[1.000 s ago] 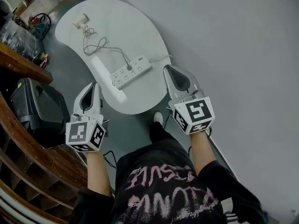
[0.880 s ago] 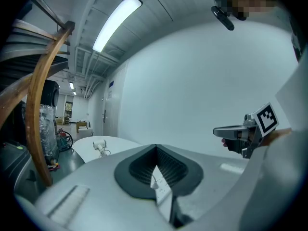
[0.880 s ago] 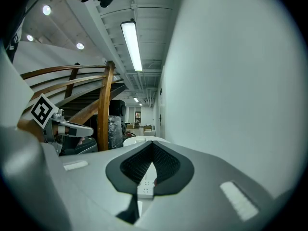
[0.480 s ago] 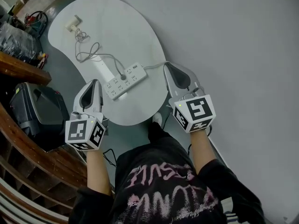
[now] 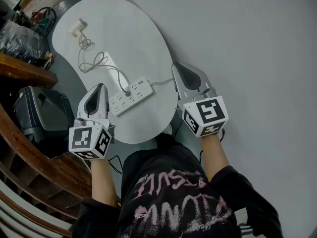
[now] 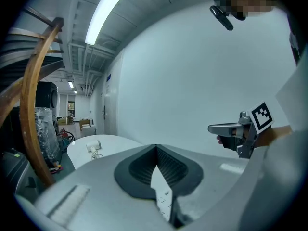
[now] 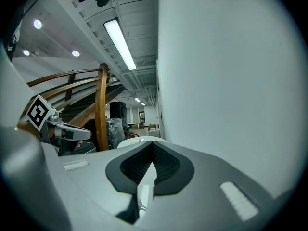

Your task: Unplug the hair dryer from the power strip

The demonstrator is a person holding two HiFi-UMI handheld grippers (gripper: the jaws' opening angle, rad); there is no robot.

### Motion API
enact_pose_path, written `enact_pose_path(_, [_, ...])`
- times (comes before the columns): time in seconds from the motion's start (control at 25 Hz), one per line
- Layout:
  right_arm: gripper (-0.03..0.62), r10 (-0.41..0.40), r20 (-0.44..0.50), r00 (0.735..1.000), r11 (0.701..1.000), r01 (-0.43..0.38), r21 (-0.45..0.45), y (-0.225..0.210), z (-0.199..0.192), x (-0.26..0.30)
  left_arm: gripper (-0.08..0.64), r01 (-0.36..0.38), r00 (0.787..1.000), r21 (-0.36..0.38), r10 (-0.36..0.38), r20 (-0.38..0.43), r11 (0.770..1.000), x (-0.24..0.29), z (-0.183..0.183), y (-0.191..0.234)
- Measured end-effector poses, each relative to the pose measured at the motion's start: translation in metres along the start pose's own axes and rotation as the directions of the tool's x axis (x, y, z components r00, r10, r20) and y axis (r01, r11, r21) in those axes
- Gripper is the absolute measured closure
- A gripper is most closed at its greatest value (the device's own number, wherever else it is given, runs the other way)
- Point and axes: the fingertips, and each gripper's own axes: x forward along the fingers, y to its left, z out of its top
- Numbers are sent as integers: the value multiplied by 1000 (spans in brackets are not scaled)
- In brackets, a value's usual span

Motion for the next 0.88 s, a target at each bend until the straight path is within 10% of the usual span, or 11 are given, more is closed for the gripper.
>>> enact_pose_path(0.88, [580, 84, -47, 995, 996, -82, 30, 9, -14, 32, 560, -52, 998, -9, 52, -44, 999, 3, -12, 14])
